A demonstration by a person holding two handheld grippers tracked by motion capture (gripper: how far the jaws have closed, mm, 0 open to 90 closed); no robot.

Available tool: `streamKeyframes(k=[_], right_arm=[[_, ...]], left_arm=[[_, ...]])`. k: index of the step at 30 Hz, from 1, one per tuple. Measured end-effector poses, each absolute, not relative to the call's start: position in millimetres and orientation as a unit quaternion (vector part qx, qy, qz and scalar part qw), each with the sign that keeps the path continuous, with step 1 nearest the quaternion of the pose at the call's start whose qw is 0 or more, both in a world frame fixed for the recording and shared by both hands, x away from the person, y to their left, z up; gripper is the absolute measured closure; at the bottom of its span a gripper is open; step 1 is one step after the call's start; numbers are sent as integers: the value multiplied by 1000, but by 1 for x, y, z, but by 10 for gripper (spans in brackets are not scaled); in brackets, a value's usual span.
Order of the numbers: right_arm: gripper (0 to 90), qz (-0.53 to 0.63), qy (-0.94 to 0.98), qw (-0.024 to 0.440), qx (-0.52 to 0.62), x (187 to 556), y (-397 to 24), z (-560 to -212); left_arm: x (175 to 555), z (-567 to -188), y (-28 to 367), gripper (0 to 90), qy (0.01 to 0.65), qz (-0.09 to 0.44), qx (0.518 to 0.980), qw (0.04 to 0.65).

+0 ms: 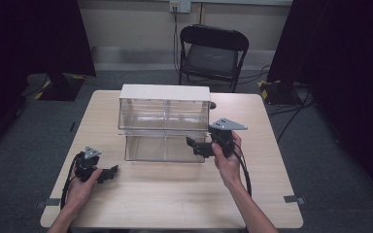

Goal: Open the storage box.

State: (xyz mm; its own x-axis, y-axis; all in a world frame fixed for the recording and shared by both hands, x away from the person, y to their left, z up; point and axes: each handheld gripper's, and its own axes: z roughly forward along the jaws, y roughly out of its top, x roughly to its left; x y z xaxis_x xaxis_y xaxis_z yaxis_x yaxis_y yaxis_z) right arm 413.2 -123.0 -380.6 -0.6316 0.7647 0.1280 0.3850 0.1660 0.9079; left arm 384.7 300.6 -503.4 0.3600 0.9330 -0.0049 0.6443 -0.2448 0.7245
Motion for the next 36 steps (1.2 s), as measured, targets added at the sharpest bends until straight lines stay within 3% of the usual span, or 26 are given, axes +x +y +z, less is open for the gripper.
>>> streamKeyframes(k=[36], right_arm=[[96,522,738,176,390,414,-124,-382]], left_arm=[[385,-503,300,33,521,221,757,327]])
